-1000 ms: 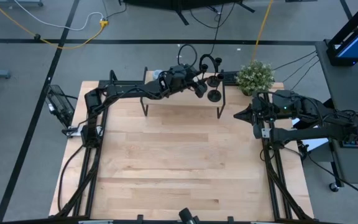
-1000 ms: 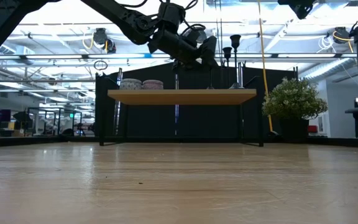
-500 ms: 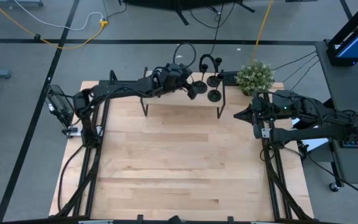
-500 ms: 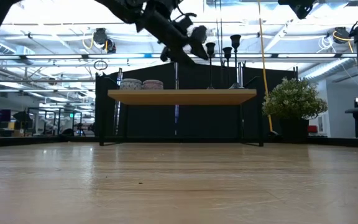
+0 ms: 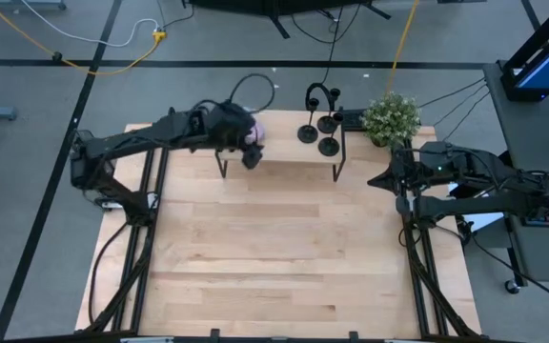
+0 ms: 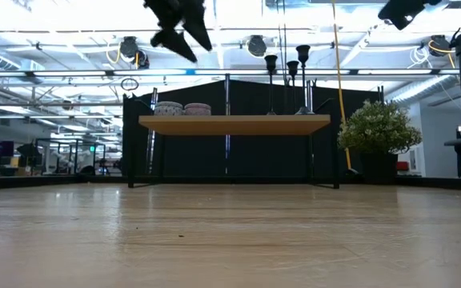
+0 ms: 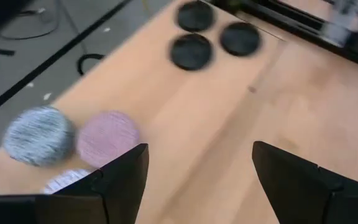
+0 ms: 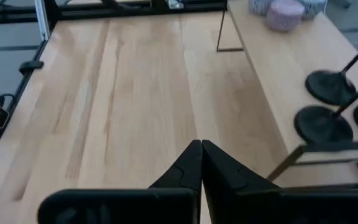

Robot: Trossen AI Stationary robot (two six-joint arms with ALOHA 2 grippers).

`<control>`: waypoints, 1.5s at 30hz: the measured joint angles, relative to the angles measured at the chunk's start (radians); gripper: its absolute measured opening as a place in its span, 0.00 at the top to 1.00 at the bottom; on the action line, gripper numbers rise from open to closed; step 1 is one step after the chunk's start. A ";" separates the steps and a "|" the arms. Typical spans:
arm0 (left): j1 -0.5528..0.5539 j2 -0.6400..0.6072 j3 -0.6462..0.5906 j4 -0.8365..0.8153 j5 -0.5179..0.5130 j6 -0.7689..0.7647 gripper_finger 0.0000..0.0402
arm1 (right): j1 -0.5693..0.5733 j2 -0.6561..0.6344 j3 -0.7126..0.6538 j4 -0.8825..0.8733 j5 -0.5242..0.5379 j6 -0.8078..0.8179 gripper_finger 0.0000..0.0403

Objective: Pick & Place candle stick holders
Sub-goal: Return to Home Position

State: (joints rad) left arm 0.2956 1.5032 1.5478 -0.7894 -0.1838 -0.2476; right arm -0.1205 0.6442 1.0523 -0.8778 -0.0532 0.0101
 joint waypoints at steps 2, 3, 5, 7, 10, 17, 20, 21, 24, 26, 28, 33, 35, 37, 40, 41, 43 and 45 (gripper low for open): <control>-0.046 -0.025 0.000 -0.039 0.000 -0.001 0.27 | 0.000 -0.005 0.000 -0.018 0.000 0.007 1.00; -0.074 -0.034 -0.002 -0.044 0.000 -0.001 0.27 | 0.000 -0.005 0.000 -0.029 0.000 0.015 1.00; -0.134 -0.068 -0.037 -0.008 -0.004 -0.001 0.27 | 0.000 -0.006 0.000 -0.043 0.000 0.039 1.00; -0.203 -0.102 -0.109 0.086 -0.023 -0.010 0.27 | 0.000 -0.006 0.000 -0.051 0.000 0.067 1.00; -0.299 -0.169 -0.271 0.261 -0.032 -0.045 0.27 | 0.000 -0.006 0.000 -0.049 -0.003 0.111 1.00; -0.477 -0.377 -0.593 0.531 -0.135 -0.148 0.27 | 0.000 -0.024 -0.047 -0.032 0.000 0.128 1.00; -0.540 -0.506 -0.698 0.585 -0.197 -0.148 0.27 | 0.000 -0.062 -0.093 -0.015 0.002 0.156 1.00; -0.560 -0.551 -0.730 0.593 -0.218 -0.145 0.27 | 0.000 -0.083 -0.109 -0.018 0.001 0.168 1.00; -0.612 -0.678 -0.817 0.597 -0.262 -0.141 0.27 | 0.000 -0.155 -0.152 -0.020 0.002 0.198 1.00; -0.635 -0.752 -0.870 0.590 -0.271 -0.140 0.27 | 0.000 -0.205 -0.175 -0.022 0.004 0.201 1.00; -0.658 -0.818 -0.915 0.598 -0.272 -0.145 0.27 | 0.000 -0.260 -0.186 -0.016 0.004 0.201 1.00; -0.710 -0.934 -1.042 0.688 -0.310 -0.121 0.27 | 0.000 -0.393 -0.254 0.047 0.000 0.251 1.00; -0.728 -0.961 -1.090 0.743 -0.338 -0.120 0.27 | 0.000 -0.444 -0.311 0.111 -0.001 0.272 1.00; -0.744 -0.976 -1.135 0.794 -0.350 -0.118 0.27 | 0.000 -0.489 -0.370 0.161 -0.003 0.295 1.00; -0.763 -0.983 -1.189 0.859 -0.367 -0.099 0.27 | 0.000 -0.546 -0.441 0.165 -0.002 0.318 1.00; -0.767 -0.982 -1.204 0.881 -0.374 -0.088 0.27 | 0.000 -0.564 -0.457 0.163 -0.001 0.319 1.00; -0.772 -0.982 -1.226 0.909 -0.394 -0.069 0.27 | 0.000 -0.600 -0.468 0.156 0.003 0.318 1.00; -0.774 -0.987 -1.237 0.923 -0.403 -0.050 0.27 | 0.000 -0.636 -0.464 0.165 0.005 0.314 1.00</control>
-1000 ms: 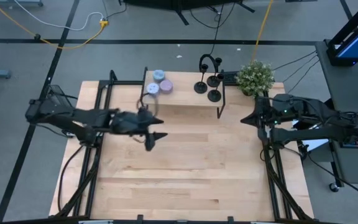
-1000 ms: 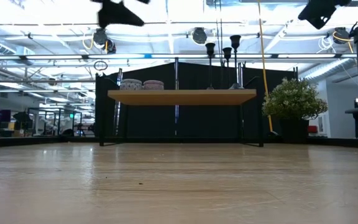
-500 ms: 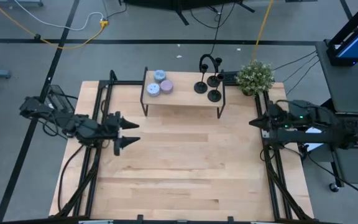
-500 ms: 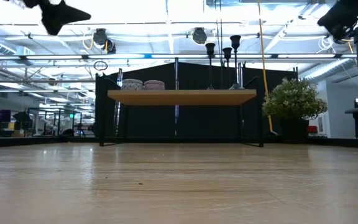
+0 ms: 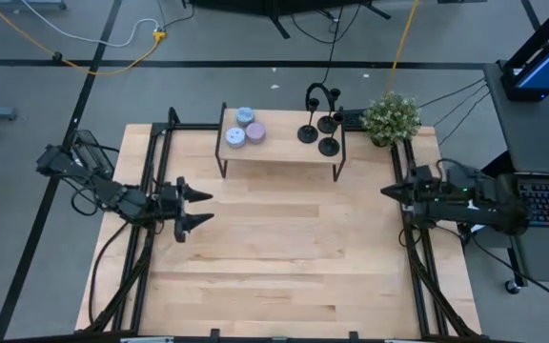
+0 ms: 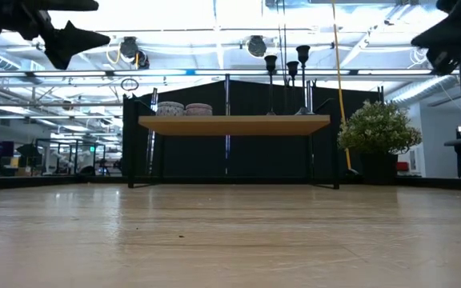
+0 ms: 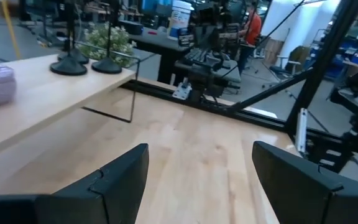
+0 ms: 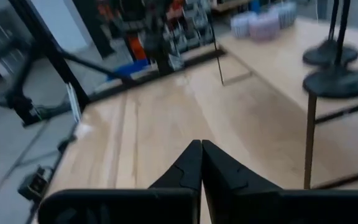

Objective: Pick & Place candle stick holders
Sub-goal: Return to Home Position

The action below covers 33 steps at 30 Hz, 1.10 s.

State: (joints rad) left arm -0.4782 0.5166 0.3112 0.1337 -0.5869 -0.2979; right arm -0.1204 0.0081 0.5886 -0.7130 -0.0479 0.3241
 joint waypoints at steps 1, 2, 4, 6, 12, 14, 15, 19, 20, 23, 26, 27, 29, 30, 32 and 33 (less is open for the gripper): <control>0.000 -0.007 -0.004 -0.002 -0.012 0.006 0.27 | 0.000 -0.006 0.004 0.009 0.001 0.000 1.00; 0.000 -0.013 -0.006 -0.002 -0.024 0.008 0.27 | 0.000 -0.006 0.011 0.026 0.005 0.001 1.00; 0.001 -0.035 -0.008 -0.004 -0.044 0.026 0.27 | 0.000 -0.004 0.025 0.031 0.024 -0.010 1.00; 0.002 -0.072 -0.008 -0.005 -0.048 0.065 0.27 | 0.000 0.001 0.023 0.087 0.030 -0.033 1.00; 0.048 -0.198 -0.008 -0.011 -0.044 0.140 0.27 | 0.000 -0.006 -0.013 0.104 0.022 -0.017 1.00; 0.076 -0.204 -0.008 -0.028 -0.040 0.130 0.27 | 0.000 -0.005 -0.022 0.104 0.021 -0.014 1.00; 0.091 -0.201 -0.008 -0.031 -0.028 0.117 0.27 | 0.000 -0.005 -0.026 0.107 0.021 -0.012 1.00; 0.163 -0.149 -0.008 -0.035 0.061 0.074 0.27 | 0.000 -0.005 -0.037 0.127 0.018 -0.011 1.00; 0.183 -0.129 -0.008 -0.032 0.082 0.067 0.27 | 0.000 -0.006 -0.049 0.144 0.018 -0.012 1.00; 0.249 -0.083 -0.008 -0.031 0.133 0.047 0.27 | 0.000 -0.005 -0.097 0.217 0.017 -0.016 1.00; 0.300 -0.074 -0.012 -0.073 0.207 0.043 0.27 | 0.000 -0.005 -0.137 0.253 -0.006 0.001 1.00; 0.311 -0.086 -0.022 -0.072 0.217 0.041 0.27 | 0.000 -0.005 -0.149 0.257 -0.009 0.009 1.00; 0.327 -0.124 -0.051 -0.061 0.222 0.041 0.27 | 0.000 -0.005 -0.168 0.252 -0.009 0.029 1.00; 0.332 -0.150 -0.069 -0.058 0.222 0.034 0.27 | 0.000 -0.005 -0.172 0.254 -0.006 0.033 1.00; 0.335 -0.214 -0.106 -0.057 0.222 0.031 0.27 | 0.000 -0.005 -0.176 0.281 -0.007 0.032 1.00; 0.333 -0.250 -0.123 -0.050 0.229 0.033 0.27 | 0.000 -0.005 -0.176 0.294 -0.007 0.029 1.00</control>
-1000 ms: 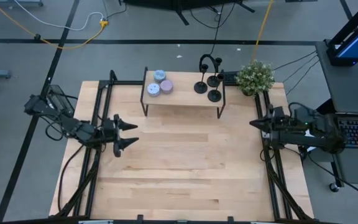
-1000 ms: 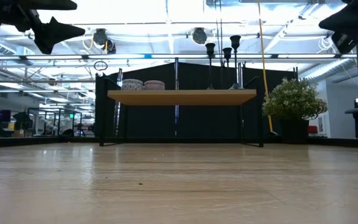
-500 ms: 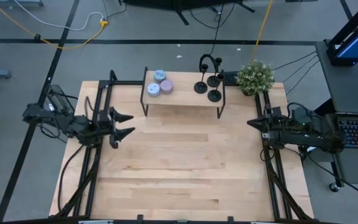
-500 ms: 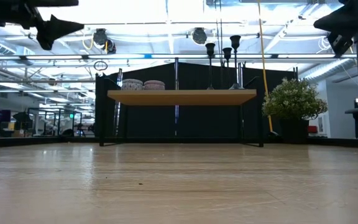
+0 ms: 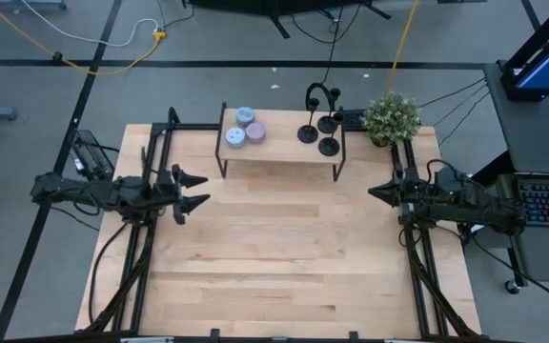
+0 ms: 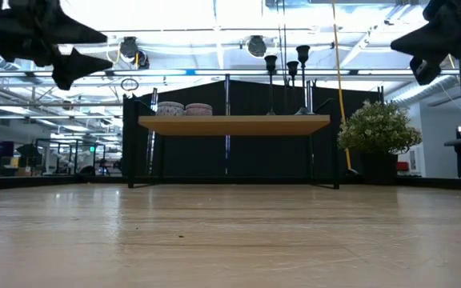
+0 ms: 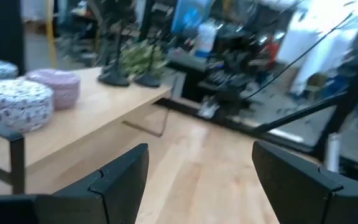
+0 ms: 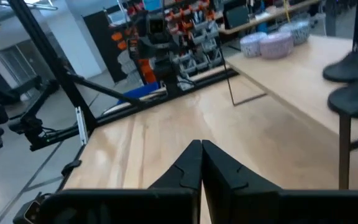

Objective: Pick & Place candle stick holders
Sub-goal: Return to Home Position

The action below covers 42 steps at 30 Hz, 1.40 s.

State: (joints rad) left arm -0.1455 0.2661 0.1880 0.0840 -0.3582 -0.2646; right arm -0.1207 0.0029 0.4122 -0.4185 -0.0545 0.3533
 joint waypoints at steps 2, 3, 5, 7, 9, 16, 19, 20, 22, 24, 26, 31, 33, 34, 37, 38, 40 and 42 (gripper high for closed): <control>-0.007 -0.073 -0.030 0.001 0.024 0.016 0.27 | 0.000 0.000 0.000 0.012 0.001 -0.016 1.00; -0.012 -0.110 -0.043 0.002 0.031 0.026 0.27 | 0.000 0.000 0.000 0.017 0.000 -0.024 1.00; -0.022 -0.175 -0.066 0.006 0.041 0.052 0.27 | 0.000 0.000 0.000 0.025 0.001 -0.033 1.00; -0.034 -0.229 -0.088 -0.004 0.043 0.082 0.27 | 0.000 0.000 -0.009 0.041 0.001 -0.035 1.00; -0.040 -0.265 -0.110 -0.006 0.043 0.103 0.27 | 0.000 0.000 -0.041 0.088 0.001 -0.031 1.00; -0.041 -0.262 -0.165 -0.019 0.035 0.044 0.27 | 0.000 0.001 -0.155 0.167 -0.002 0.039 1.00; -0.041 -0.262 -0.164 -0.024 0.035 0.042 0.27 | 0.000 0.000 -0.168 0.180 0.011 0.036 1.00; -0.041 -0.262 -0.164 -0.034 0.035 0.041 0.27 | 0.000 0.000 -0.175 0.181 0.033 0.026 1.00; -0.041 -0.261 -0.163 -0.049 0.035 0.030 0.27 | 0.000 0.000 -0.191 0.174 0.096 0.012 1.00; -0.041 -0.256 -0.162 -0.054 0.035 0.023 0.27 | 0.000 0.000 -0.210 0.175 0.180 0.013 1.00; -0.041 -0.253 -0.162 -0.056 0.035 0.029 0.27 | 0.000 0.000 -0.233 0.175 0.247 0.030 1.00; -0.038 -0.253 -0.162 -0.058 0.035 0.054 0.27 | 0.000 0.000 -0.270 0.189 0.260 0.070 1.00; -0.038 -0.253 -0.162 -0.059 0.035 0.055 0.27 | 0.000 0.000 -0.275 0.188 0.260 0.071 1.00; -0.038 -0.253 -0.162 -0.059 0.035 0.054 0.27 | 0.000 0.000 -0.275 0.190 0.260 0.065 1.00; -0.038 -0.253 -0.162 -0.060 0.035 0.053 0.27 | -0.001 0.000 -0.276 0.203 0.233 0.021 1.00; -0.038 -0.253 -0.162 -0.060 0.036 0.053 0.27 | 0.000 0.000 -0.276 0.209 0.221 0.007 1.00; -0.038 -0.253 -0.162 -0.060 0.035 0.053 0.27 | 0.000 0.001 -0.276 0.210 0.205 -0.007 1.00; -0.038 -0.253 -0.162 -0.056 0.036 0.053 0.27 | 0.000 0.001 -0.277 0.210 0.206 -0.008 1.00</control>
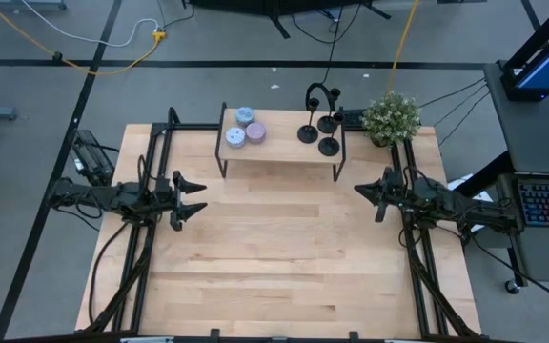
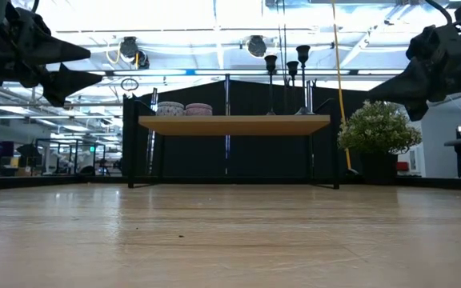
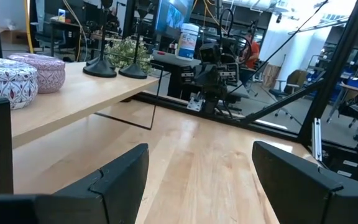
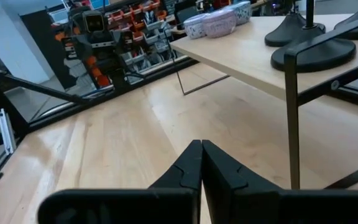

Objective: Pick & Place candle stick holders
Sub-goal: Return to Home Position

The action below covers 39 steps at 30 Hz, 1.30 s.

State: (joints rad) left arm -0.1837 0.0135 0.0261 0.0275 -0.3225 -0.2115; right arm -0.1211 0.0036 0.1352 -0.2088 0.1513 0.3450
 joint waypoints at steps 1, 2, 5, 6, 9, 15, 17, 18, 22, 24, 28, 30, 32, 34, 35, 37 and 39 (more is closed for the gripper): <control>0.000 0.000 0.000 0.002 0.000 0.000 0.27 | 0.000 0.000 0.000 0.001 0.002 0.001 1.00; 0.000 0.000 0.000 0.004 0.000 0.000 0.27 | 0.000 0.000 0.000 0.005 0.004 0.001 1.00; 0.000 0.000 -0.001 0.010 0.000 -0.001 0.27 | 0.000 0.004 -0.001 0.019 0.003 0.002 1.00; 0.000 0.000 -0.001 0.012 0.000 -0.001 0.27 | 0.000 0.004 -0.001 0.020 0.003 0.002 1.00; 0.000 0.000 -0.001 0.014 0.000 -0.001 0.27 | 0.000 0.004 -0.001 0.027 0.003 0.002 1.00; 0.000 0.000 -0.001 0.019 0.000 -0.001 0.27 | 0.000 0.004 -0.002 0.027 0.003 0.002 1.00; 0.000 0.000 -0.001 0.019 0.001 -0.001 0.27 | 0.000 0.004 -0.002 0.027 0.004 0.002 1.00; 0.000 0.000 -0.001 0.019 0.001 -0.001 0.27 | 0.000 0.004 -0.002 0.027 0.004 0.002 1.00; 0.000 0.000 -0.001 0.020 0.002 -0.002 0.27 | 0.000 0.004 -0.002 0.027 0.004 0.002 1.00; 0.000 0.000 -0.001 0.020 0.004 -0.002 0.27 | 0.000 0.004 -0.002 0.027 0.004 0.002 1.00; 0.000 0.000 -0.001 0.020 0.003 -0.002 0.27 | 0.000 0.004 -0.002 0.027 0.004 0.002 1.00; 0.000 0.000 -0.001 0.020 0.003 -0.002 0.27 | 0.000 0.004 -0.002 0.027 0.004 0.002 1.00; 0.000 0.000 -0.001 0.020 0.003 -0.002 0.27 | 0.000 0.004 -0.003 0.026 0.004 0.002 1.00; 0.000 0.000 -0.001 0.020 0.003 -0.002 0.27 | 0.000 0.004 -0.003 0.026 0.004 0.002 1.00; 0.000 0.000 -0.001 0.020 0.003 -0.002 0.27 | 0.000 0.004 -0.003 0.026 0.004 0.002 1.00; 0.000 0.000 -0.001 0.021 0.003 -0.002 0.27 | 0.000 0.004 -0.003 0.026 0.004 0.002 1.00; 0.000 0.000 -0.001 0.021 0.003 -0.002 0.27 | 0.000 0.004 -0.003 0.026 0.004 0.002 1.00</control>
State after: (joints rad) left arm -0.1837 0.0135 0.0250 0.0483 -0.3191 -0.2134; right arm -0.1211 0.0074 0.1326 -0.1825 0.1551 0.3470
